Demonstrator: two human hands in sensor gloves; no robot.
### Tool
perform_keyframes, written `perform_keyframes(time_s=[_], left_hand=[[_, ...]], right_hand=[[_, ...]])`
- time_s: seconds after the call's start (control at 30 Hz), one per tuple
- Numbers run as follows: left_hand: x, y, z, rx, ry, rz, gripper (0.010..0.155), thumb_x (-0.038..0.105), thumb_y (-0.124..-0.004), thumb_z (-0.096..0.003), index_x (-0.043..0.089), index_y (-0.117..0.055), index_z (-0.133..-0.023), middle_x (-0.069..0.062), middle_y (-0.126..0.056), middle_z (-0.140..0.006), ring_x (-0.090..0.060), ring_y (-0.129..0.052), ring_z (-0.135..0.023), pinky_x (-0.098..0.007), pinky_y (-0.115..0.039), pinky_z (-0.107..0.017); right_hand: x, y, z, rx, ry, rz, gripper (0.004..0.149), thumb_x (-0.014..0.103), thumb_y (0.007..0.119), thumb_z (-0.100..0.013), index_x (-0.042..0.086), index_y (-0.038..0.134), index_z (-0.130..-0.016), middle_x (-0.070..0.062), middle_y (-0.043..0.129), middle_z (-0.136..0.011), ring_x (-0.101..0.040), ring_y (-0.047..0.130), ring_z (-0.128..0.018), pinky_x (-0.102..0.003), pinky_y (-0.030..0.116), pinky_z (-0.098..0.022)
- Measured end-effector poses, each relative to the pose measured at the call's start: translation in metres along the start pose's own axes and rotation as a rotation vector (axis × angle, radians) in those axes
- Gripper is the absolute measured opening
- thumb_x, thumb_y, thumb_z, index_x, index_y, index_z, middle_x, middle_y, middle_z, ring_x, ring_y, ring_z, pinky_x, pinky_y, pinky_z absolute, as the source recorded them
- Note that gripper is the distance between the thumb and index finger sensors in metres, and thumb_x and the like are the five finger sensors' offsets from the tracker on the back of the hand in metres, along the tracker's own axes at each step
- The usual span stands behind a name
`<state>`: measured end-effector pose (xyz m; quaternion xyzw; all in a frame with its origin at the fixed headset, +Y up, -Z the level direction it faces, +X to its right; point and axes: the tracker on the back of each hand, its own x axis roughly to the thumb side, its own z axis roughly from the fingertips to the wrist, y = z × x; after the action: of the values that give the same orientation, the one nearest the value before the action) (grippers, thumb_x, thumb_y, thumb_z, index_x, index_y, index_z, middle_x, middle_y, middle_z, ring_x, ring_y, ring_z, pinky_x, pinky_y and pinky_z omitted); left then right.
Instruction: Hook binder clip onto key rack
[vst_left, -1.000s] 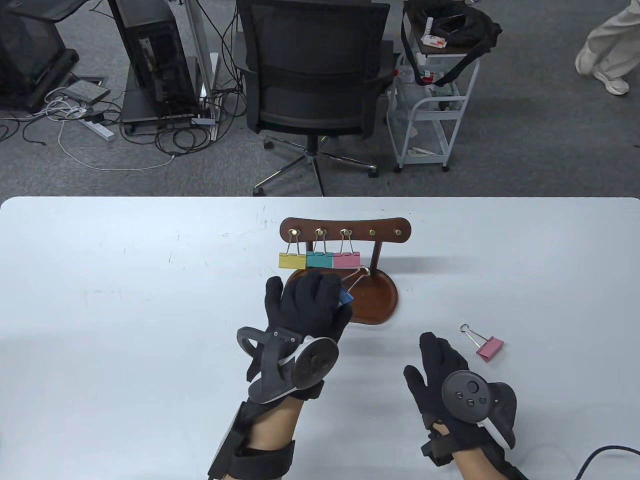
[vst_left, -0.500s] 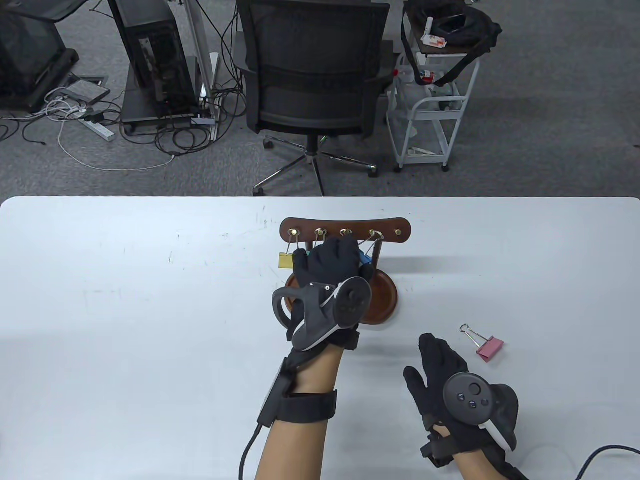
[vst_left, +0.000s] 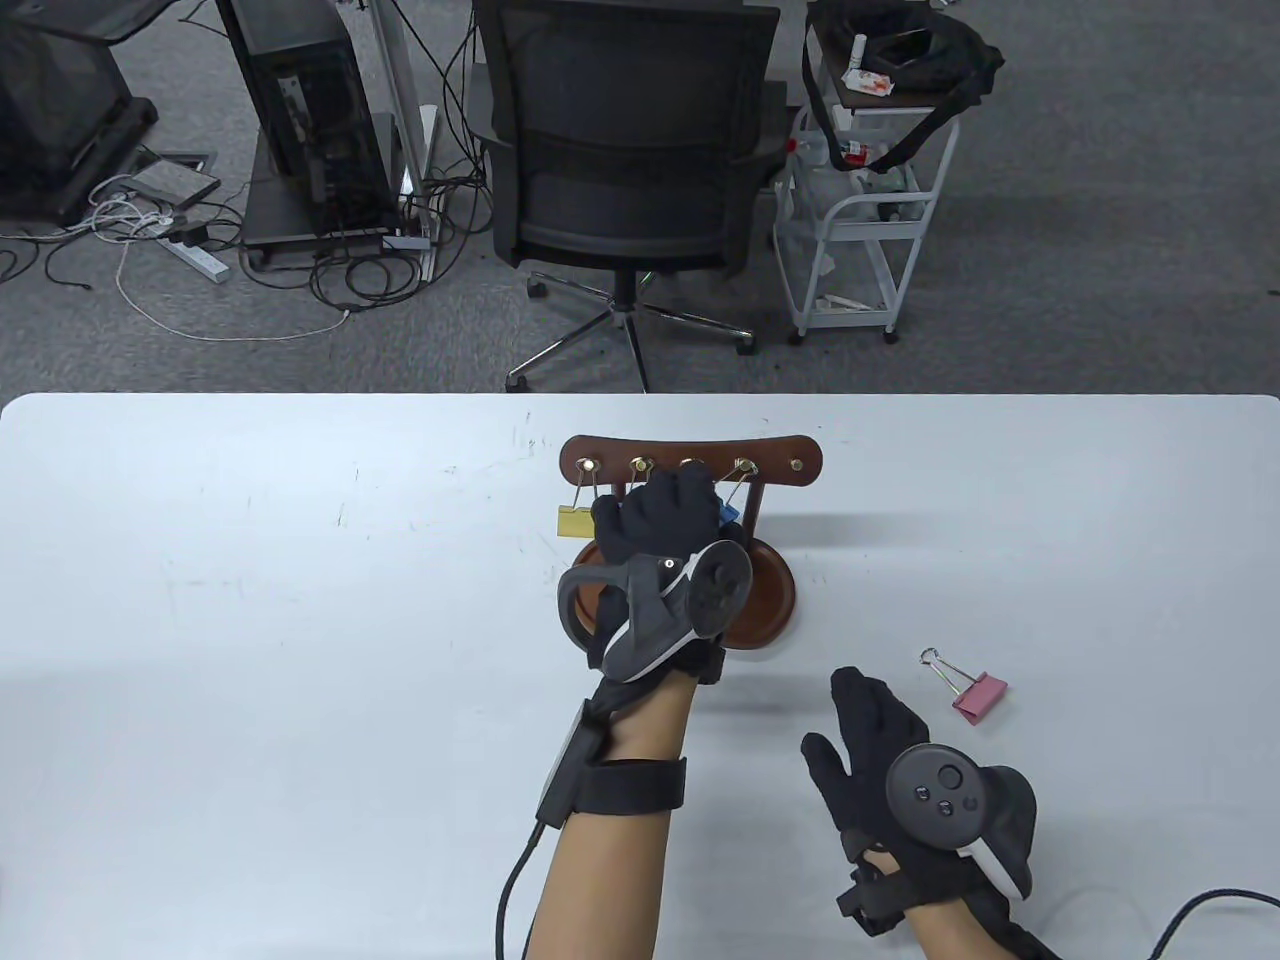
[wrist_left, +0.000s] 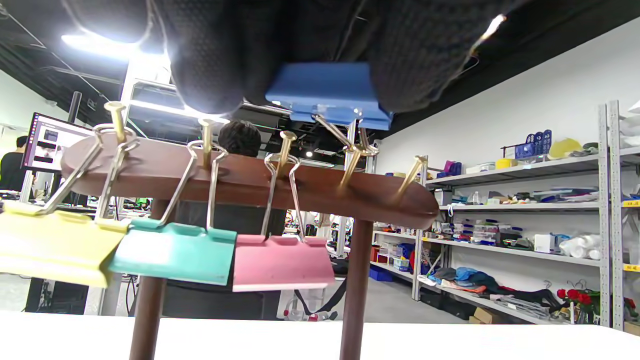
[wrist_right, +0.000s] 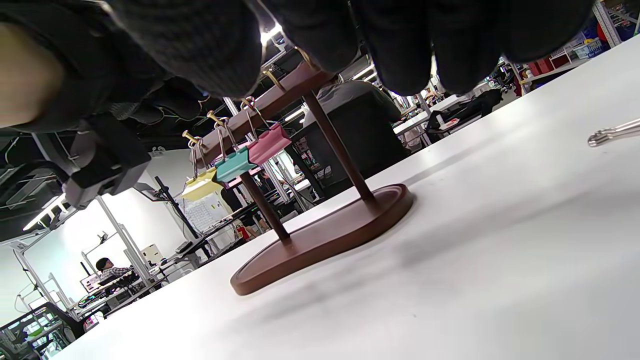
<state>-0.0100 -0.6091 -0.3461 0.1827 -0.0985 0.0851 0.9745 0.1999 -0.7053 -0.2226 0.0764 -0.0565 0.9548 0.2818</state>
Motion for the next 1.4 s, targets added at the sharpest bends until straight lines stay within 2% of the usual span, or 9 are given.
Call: perform_keyframes(time_s=[0.27, 0.53, 0.63, 1.0, 1.17, 1.3, 1.4], left_hand=[[0.005, -0.012, -0.003, -0.044, 0.021, -0.024, 0.080, 0.049, -0.084, -0.0557, -0.003, -0.062, -0.113, -0.031, -0.069, -0.105, -0.054, -0.082, -0.085, -0.078, -0.052, -0.067], [0.004, -0.035, -0.003, -0.103, 0.090, 0.029, 0.081, 0.049, -0.082, -0.0562, -0.005, -0.059, -0.113, -0.032, -0.067, -0.106, -0.055, -0.082, -0.085, -0.078, -0.052, -0.066], [0.000, -0.046, -0.003, -0.131, 0.138, 0.126, 0.086, 0.048, -0.080, -0.0570, -0.007, -0.050, -0.115, -0.032, -0.065, -0.106, -0.055, -0.082, -0.085, -0.078, -0.053, -0.066], [0.003, -0.064, -0.002, -0.162, 0.126, 0.126, 0.079, 0.047, -0.078, -0.0586, -0.004, -0.054, -0.115, -0.030, -0.066, -0.108, -0.057, -0.083, -0.084, -0.078, -0.053, -0.066], [0.001, -0.069, 0.000, -0.174, 0.109, 0.152, 0.074, 0.043, -0.078, -0.0603, -0.002, -0.056, -0.114, -0.028, -0.070, -0.107, -0.053, -0.086, -0.083, -0.077, -0.054, -0.066], [-0.002, -0.072, 0.004, -0.198, 0.060, 0.162, 0.066, 0.042, -0.078, -0.0598, 0.004, -0.066, -0.112, -0.025, -0.076, -0.107, -0.049, -0.093, -0.077, -0.077, -0.055, -0.067], [-0.002, -0.073, 0.005, -0.218, 0.023, 0.166, 0.061, 0.042, -0.079, -0.0595, 0.008, -0.072, -0.110, -0.025, -0.078, -0.107, -0.051, -0.091, -0.080, -0.077, -0.055, -0.066]], right_hand=[[-0.001, 0.000, 0.001, 0.001, 0.013, -0.010, 0.075, 0.043, 0.074, -0.058, -0.001, 0.051, -0.114, -0.040, 0.060, -0.108, -0.066, 0.064, -0.090, -0.073, 0.057, -0.061], [-0.001, 0.000, 0.001, 0.012, 0.020, -0.017, 0.075, 0.043, 0.074, -0.058, -0.001, 0.051, -0.114, -0.040, 0.060, -0.108, -0.066, 0.064, -0.090, -0.073, 0.057, -0.061], [-0.001, 0.000, 0.001, 0.029, 0.025, -0.029, 0.075, 0.043, 0.074, -0.058, -0.001, 0.051, -0.114, -0.040, 0.060, -0.108, -0.066, 0.064, -0.090, -0.073, 0.056, -0.061], [-0.001, 0.000, 0.001, 0.040, 0.027, -0.038, 0.075, 0.042, 0.074, -0.058, -0.001, 0.052, -0.114, -0.040, 0.060, -0.108, -0.066, 0.064, -0.090, -0.073, 0.056, -0.061], [-0.001, 0.001, 0.001, 0.043, 0.028, -0.039, 0.075, 0.042, 0.074, -0.058, -0.002, 0.052, -0.114, -0.040, 0.060, -0.108, -0.066, 0.064, -0.089, -0.073, 0.056, -0.061], [-0.001, 0.001, 0.000, 0.048, 0.027, -0.040, 0.075, 0.042, 0.074, -0.058, -0.002, 0.052, -0.114, -0.040, 0.060, -0.108, -0.066, 0.064, -0.090, -0.073, 0.056, -0.061], [0.000, 0.003, 0.000, 0.057, 0.027, -0.041, 0.075, 0.042, 0.073, -0.058, -0.002, 0.052, -0.114, -0.040, 0.060, -0.108, -0.066, 0.063, -0.090, -0.073, 0.056, -0.061]])
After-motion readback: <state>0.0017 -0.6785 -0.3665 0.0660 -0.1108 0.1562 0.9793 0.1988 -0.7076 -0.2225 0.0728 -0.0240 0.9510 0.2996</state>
